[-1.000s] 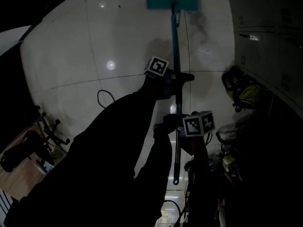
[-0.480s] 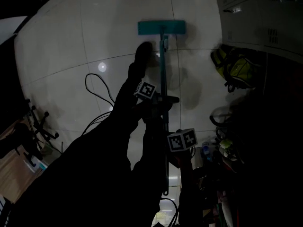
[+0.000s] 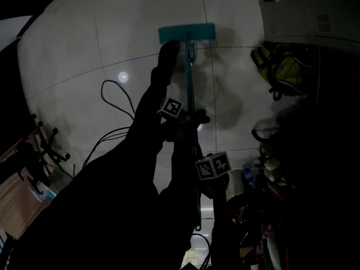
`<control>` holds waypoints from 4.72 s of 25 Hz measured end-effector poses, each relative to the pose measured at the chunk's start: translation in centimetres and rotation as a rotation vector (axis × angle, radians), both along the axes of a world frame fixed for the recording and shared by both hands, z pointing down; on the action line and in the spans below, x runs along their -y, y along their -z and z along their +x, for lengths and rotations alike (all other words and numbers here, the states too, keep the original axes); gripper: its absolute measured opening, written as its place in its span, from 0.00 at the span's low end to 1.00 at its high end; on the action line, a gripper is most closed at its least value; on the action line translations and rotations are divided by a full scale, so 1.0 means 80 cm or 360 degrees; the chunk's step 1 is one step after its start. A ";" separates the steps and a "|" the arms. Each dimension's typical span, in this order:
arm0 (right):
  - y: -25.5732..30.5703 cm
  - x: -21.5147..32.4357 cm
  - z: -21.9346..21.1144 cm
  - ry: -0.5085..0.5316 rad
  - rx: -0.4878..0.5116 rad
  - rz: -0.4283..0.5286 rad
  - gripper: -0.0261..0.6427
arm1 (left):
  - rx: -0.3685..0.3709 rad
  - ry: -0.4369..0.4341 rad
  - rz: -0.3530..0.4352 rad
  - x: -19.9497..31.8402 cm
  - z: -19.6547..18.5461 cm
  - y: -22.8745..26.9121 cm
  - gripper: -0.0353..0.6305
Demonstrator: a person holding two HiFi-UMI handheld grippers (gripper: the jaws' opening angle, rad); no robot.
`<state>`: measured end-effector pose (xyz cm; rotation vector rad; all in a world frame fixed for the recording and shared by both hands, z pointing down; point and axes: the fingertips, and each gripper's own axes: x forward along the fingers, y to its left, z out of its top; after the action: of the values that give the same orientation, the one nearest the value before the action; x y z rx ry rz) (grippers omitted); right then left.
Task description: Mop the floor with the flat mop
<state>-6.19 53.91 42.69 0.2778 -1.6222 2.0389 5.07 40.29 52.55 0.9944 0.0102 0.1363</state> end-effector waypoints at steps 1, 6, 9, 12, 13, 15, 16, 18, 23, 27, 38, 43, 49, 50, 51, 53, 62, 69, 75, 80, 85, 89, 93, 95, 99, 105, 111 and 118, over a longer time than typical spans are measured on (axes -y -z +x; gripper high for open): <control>-0.001 0.006 -0.002 -0.0007 0.0004 -0.0001 0.20 | 0.0006 0.0002 0.0003 0.006 -0.001 -0.002 0.14; -0.005 0.058 -0.016 -0.0057 0.0012 -0.0004 0.20 | 0.0011 0.0015 0.0028 0.058 -0.011 -0.006 0.14; -0.005 0.104 -0.026 -0.0100 0.0014 0.0007 0.20 | -0.0004 0.0001 0.0049 0.101 -0.017 -0.006 0.14; -0.002 0.160 -0.035 -0.0133 0.0018 0.0008 0.20 | -0.0014 0.0031 0.0048 0.158 -0.024 -0.001 0.13; -0.001 0.180 -0.038 -0.0143 0.0022 0.0004 0.20 | -0.0007 0.0040 0.0044 0.179 -0.027 0.000 0.13; -0.001 0.227 -0.045 -0.0169 0.0028 0.0005 0.20 | 0.0001 0.0043 0.0049 0.225 -0.032 -0.001 0.13; -0.003 0.253 -0.047 -0.0180 0.0024 0.0010 0.20 | -0.0008 0.0039 0.0053 0.251 -0.033 -0.001 0.13; -0.008 0.308 -0.050 -0.0182 -0.0002 0.0030 0.20 | -0.0039 0.0023 0.0053 0.304 -0.034 -0.003 0.13; -0.028 0.454 -0.050 -0.0151 -0.0054 0.0092 0.20 | -0.0067 -0.0007 0.0113 0.452 -0.036 -0.019 0.13; -0.050 0.568 -0.042 -0.0147 -0.0055 0.0158 0.20 | -0.0040 0.0005 0.0191 0.569 -0.029 -0.038 0.13; -0.085 0.685 -0.027 -0.0076 -0.0111 0.0266 0.19 | -0.0034 0.0091 0.0376 0.706 -0.018 -0.054 0.14; -0.066 0.562 -0.015 0.0005 -0.0133 0.0248 0.19 | -0.0017 0.0013 0.0316 0.586 -0.015 -0.037 0.13; -0.028 0.359 -0.004 0.0058 -0.0137 0.0144 0.19 | 0.0013 -0.0025 0.0136 0.374 -0.006 -0.012 0.12; -0.021 0.327 -0.003 0.0059 -0.0128 0.0125 0.20 | 0.0010 -0.0030 0.0112 0.339 -0.005 -0.008 0.12; -0.015 0.296 -0.002 0.0063 -0.0122 0.0108 0.20 | 0.0002 -0.0035 0.0091 0.306 -0.004 -0.004 0.12; -0.007 0.240 0.002 0.0078 -0.0118 0.0082 0.20 | -0.0012 -0.0047 0.0069 0.248 0.001 0.002 0.12; 0.010 0.068 0.017 0.0139 -0.0139 0.0034 0.20 | -0.0006 -0.0067 -0.0131 0.054 0.016 0.007 0.12; -0.010 0.056 0.024 0.0180 -0.0166 0.0053 0.20 | 0.0015 -0.0033 -0.0084 0.053 0.018 -0.009 0.12; -0.018 0.148 0.017 0.0140 -0.0133 0.0074 0.20 | 0.0064 0.0022 -0.0025 0.148 0.012 -0.019 0.12; -0.036 0.279 0.003 0.0081 -0.0136 0.0098 0.20 | 0.0065 0.0079 0.0050 0.290 0.000 -0.027 0.11; -0.054 0.427 -0.018 0.0025 -0.0148 0.0129 0.19 | 0.0055 0.0101 0.0110 0.442 -0.020 -0.043 0.11; -0.070 0.532 -0.032 0.0006 -0.0171 0.0168 0.19 | 0.0023 0.0036 0.0162 0.545 -0.031 -0.051 0.12; -0.085 0.618 -0.035 0.0015 -0.0188 0.0210 0.19 | -0.0005 0.0087 0.0211 0.636 -0.034 -0.053 0.12; -0.091 0.653 -0.033 0.0021 -0.0198 0.0236 0.19 | 0.0019 0.0101 0.0235 0.672 -0.033 -0.060 0.12; -0.088 0.687 -0.034 0.0010 -0.0190 0.0261 0.19 | 0.0024 0.0138 0.0299 0.710 -0.031 -0.058 0.12; -0.067 0.622 -0.033 0.0009 -0.0195 0.0269 0.19 | 0.0029 0.0094 0.0306 0.647 -0.030 -0.038 0.12; -0.045 0.444 -0.026 0.0051 -0.0222 0.0226 0.19 | 0.0022 0.0024 0.0210 0.464 -0.024 -0.014 0.12; -0.023 0.220 -0.008 0.0113 -0.0202 0.0093 0.20 | 0.0053 -0.0017 0.0077 0.233 -0.011 -0.012 0.11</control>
<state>-6.85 36.27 44.51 0.3578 -1.5925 1.8845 4.15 21.63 53.47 1.0403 -0.0179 0.1635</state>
